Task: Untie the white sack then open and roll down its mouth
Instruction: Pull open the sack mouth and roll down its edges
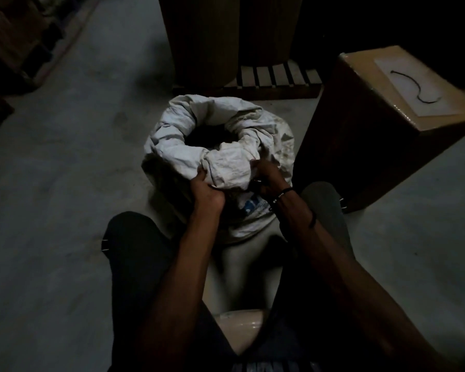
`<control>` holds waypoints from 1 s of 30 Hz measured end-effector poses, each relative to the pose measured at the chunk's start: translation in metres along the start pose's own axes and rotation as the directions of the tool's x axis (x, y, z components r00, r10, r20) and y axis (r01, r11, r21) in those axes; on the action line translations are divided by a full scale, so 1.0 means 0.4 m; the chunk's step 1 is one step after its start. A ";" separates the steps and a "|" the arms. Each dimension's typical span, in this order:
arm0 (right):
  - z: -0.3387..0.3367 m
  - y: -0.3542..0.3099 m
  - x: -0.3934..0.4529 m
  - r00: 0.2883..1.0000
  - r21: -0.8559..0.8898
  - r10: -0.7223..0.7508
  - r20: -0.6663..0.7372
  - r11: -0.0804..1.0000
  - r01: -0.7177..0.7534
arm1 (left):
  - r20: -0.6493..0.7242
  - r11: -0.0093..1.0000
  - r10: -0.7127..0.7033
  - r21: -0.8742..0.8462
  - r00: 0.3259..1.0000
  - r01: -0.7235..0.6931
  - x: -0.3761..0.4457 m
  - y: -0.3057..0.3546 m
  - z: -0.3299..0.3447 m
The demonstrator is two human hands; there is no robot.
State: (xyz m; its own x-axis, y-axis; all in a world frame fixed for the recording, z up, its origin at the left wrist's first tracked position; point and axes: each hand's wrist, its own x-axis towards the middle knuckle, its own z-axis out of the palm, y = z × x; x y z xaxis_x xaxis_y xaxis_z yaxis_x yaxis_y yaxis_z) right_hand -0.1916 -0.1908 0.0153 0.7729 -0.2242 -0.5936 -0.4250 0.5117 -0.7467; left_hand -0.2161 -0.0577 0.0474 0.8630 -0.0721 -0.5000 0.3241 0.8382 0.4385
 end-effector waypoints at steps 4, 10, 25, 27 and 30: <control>0.033 -0.036 0.016 0.996 0.051 -0.083 -0.032 0.995 0.085 | -0.053 0.996 -0.058 0.070 0.997 0.062 -0.018 -0.034 -0.027; 0.036 -0.031 -0.071 0.997 0.238 -0.061 -0.037 0.969 0.068 | -0.232 0.886 -0.156 0.398 0.960 0.240 -0.003 -0.009 -0.102; 0.028 0.080 -0.050 0.985 0.332 -0.157 0.067 0.935 0.126 | -0.113 0.971 -0.200 0.111 0.973 0.212 0.058 0.066 -0.013; 0.009 0.075 -0.029 0.985 0.176 -0.170 -0.042 0.969 0.174 | -0.154 0.991 -0.120 0.034 0.981 0.127 0.080 0.034 -0.002; -0.039 0.088 0.018 0.963 -0.173 -0.158 -0.218 0.977 0.121 | -0.164 1.000 0.002 -0.024 0.987 -0.006 0.097 -0.001 -0.010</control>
State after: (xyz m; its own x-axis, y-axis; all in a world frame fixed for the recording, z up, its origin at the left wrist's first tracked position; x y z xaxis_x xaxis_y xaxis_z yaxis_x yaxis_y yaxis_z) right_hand -0.2083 -0.1874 -0.0199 0.7087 -0.4779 -0.5190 -0.4033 0.3291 -0.8538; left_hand -0.1842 -0.0588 0.0246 0.7886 0.0190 -0.6146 0.3093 0.8516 0.4232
